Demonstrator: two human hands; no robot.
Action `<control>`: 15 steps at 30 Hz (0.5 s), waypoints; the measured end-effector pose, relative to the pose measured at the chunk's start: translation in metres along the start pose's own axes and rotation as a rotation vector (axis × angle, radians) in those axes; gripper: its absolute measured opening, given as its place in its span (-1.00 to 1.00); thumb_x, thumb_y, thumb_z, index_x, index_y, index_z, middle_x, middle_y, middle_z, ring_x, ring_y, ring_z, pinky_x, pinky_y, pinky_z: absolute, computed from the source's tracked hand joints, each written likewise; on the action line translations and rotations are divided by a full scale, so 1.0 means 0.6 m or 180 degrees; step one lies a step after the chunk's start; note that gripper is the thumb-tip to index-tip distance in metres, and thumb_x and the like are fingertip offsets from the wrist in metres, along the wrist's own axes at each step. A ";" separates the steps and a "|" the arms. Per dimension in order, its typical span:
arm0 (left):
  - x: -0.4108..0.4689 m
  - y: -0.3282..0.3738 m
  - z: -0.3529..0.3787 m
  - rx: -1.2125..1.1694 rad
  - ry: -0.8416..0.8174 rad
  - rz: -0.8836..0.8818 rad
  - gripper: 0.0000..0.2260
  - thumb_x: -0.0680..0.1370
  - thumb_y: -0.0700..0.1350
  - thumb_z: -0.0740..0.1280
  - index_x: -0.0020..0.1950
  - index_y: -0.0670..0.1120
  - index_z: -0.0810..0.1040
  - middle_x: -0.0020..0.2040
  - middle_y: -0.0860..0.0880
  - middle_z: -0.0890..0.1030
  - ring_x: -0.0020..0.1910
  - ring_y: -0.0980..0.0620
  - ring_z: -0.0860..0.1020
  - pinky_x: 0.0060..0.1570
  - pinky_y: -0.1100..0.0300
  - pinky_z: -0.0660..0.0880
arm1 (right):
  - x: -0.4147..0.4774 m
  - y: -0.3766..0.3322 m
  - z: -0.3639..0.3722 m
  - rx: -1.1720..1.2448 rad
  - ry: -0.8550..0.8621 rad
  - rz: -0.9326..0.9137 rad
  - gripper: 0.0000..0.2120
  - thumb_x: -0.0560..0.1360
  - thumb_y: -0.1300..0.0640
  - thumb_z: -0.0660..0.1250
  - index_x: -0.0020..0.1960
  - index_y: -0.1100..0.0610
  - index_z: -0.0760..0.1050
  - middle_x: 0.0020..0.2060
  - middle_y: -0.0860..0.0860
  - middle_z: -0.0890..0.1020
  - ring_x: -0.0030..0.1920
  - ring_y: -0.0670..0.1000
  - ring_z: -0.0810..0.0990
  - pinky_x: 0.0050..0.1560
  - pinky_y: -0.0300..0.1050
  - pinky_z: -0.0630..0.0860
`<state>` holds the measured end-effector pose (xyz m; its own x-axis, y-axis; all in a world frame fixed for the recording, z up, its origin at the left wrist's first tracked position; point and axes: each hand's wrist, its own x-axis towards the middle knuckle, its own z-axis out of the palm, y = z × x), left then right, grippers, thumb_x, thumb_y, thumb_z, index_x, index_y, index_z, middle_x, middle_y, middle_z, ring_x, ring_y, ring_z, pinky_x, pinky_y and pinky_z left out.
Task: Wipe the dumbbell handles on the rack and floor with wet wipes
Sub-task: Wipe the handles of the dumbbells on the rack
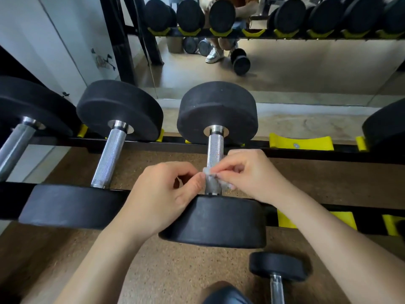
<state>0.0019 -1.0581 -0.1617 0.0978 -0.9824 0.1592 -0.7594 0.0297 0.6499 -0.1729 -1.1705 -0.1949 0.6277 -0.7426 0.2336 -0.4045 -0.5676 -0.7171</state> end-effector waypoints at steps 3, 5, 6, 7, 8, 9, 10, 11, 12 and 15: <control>0.003 -0.001 0.003 -0.0071 -0.0070 -0.0035 -0.80 0.54 0.10 0.30 -0.23 0.10 0.61 -0.32 0.19 0.60 -0.29 0.15 0.55 -0.32 0.24 0.40 | 0.013 0.006 -0.008 0.0164 -0.0045 0.0061 -0.87 0.39 0.30 0.48 -0.13 0.10 0.71 -0.34 -0.14 0.58 -0.35 -0.12 0.57 -0.31 -0.21 0.51; 0.002 0.000 0.003 -0.0106 -0.0096 -0.0038 -0.80 0.53 0.10 0.30 -0.23 0.09 0.62 -0.32 0.18 0.60 -0.30 0.16 0.55 -0.32 0.25 0.40 | 0.019 0.008 -0.005 0.0314 0.0142 0.0141 -0.85 0.41 0.34 0.44 -0.13 0.13 0.70 -0.30 -0.04 0.58 -0.34 0.03 0.60 -0.35 -0.13 0.54; 0.002 0.000 0.002 -0.0129 -0.0119 -0.0035 -0.81 0.53 0.10 0.29 -0.23 0.10 0.61 -0.31 0.19 0.60 -0.28 0.16 0.55 -0.31 0.25 0.42 | 0.013 0.007 -0.003 0.0412 0.0080 0.0164 -0.83 0.41 0.37 0.42 -0.14 0.13 0.69 -0.29 -0.01 0.58 -0.36 0.05 0.61 -0.37 -0.13 0.54; 0.000 -0.001 0.002 -0.0148 -0.0131 -0.0030 -0.81 0.53 0.10 0.29 -0.24 0.12 0.61 -0.31 0.19 0.61 -0.27 0.17 0.55 -0.31 0.25 0.42 | 0.004 0.004 -0.002 0.0517 -0.0091 0.0195 -0.80 0.40 0.40 0.41 -0.15 0.13 0.69 -0.30 -0.03 0.59 -0.38 0.03 0.61 -0.37 -0.16 0.53; -0.001 -0.002 0.000 -0.0174 -0.0132 -0.0038 -0.80 0.53 0.12 0.28 -0.25 0.13 0.60 -0.31 0.19 0.61 -0.27 0.16 0.55 -0.30 0.24 0.43 | -0.005 0.000 -0.003 0.0608 -0.0332 0.0245 -0.76 0.39 0.41 0.40 -0.16 0.09 0.69 -0.30 -0.07 0.60 -0.38 -0.01 0.62 -0.35 -0.18 0.51; -0.003 -0.004 -0.003 -0.0243 -0.0140 -0.0050 -0.78 0.53 0.14 0.28 -0.25 0.12 0.60 -0.32 0.17 0.61 -0.28 0.16 0.55 -0.30 0.22 0.44 | -0.011 -0.005 -0.007 0.0632 -0.0566 0.0304 -0.74 0.38 0.38 0.42 -0.18 0.03 0.70 -0.29 -0.10 0.62 -0.34 -0.06 0.63 -0.30 -0.19 0.51; -0.006 -0.004 -0.007 -0.0365 -0.0174 -0.0068 -0.76 0.51 0.17 0.28 -0.25 0.10 0.61 -0.33 0.14 0.61 -0.30 0.14 0.55 -0.31 0.21 0.44 | -0.013 -0.007 -0.014 0.0579 -0.0763 0.0334 -0.74 0.37 0.33 0.45 -0.19 -0.04 0.70 -0.25 -0.13 0.63 -0.27 -0.10 0.63 -0.23 -0.18 0.52; -0.009 -0.005 -0.013 -0.0509 -0.0231 -0.0089 -0.74 0.48 0.20 0.28 -0.25 0.08 0.62 -0.33 0.10 0.62 -0.33 0.12 0.55 -0.31 0.20 0.44 | -0.012 -0.010 -0.022 0.0494 -0.0934 0.0342 -0.78 0.37 0.27 0.48 -0.19 -0.07 0.70 -0.21 -0.12 0.64 -0.23 -0.12 0.63 -0.16 -0.17 0.54; -0.012 -0.005 -0.018 -0.0642 -0.0304 -0.0116 -0.71 0.44 0.23 0.30 -0.24 0.05 0.64 -0.33 0.04 0.62 -0.34 0.06 0.55 -0.32 0.18 0.44 | -0.007 -0.012 -0.028 0.0387 -0.1062 0.0325 -0.84 0.37 0.21 0.51 -0.18 -0.05 0.71 -0.19 -0.09 0.64 -0.21 -0.14 0.61 -0.13 -0.17 0.54; -0.016 -0.010 -0.027 -0.0896 -0.0489 -0.0095 -0.66 0.40 0.26 0.36 -0.20 -0.01 0.65 -0.32 -0.06 0.62 -0.31 -0.10 0.56 -0.34 0.08 0.45 | 0.011 -0.031 -0.026 -0.0427 -0.1116 -0.0145 -0.93 0.37 0.17 0.51 -0.20 0.02 0.70 -0.27 -0.12 0.59 -0.25 -0.18 0.54 -0.22 -0.25 0.43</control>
<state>0.0160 -1.0459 -0.1548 0.0028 -0.9993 0.0369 -0.5478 0.0294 0.8361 -0.1717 -1.1703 -0.1701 0.8272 -0.5619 0.0077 -0.4399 -0.6559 -0.6134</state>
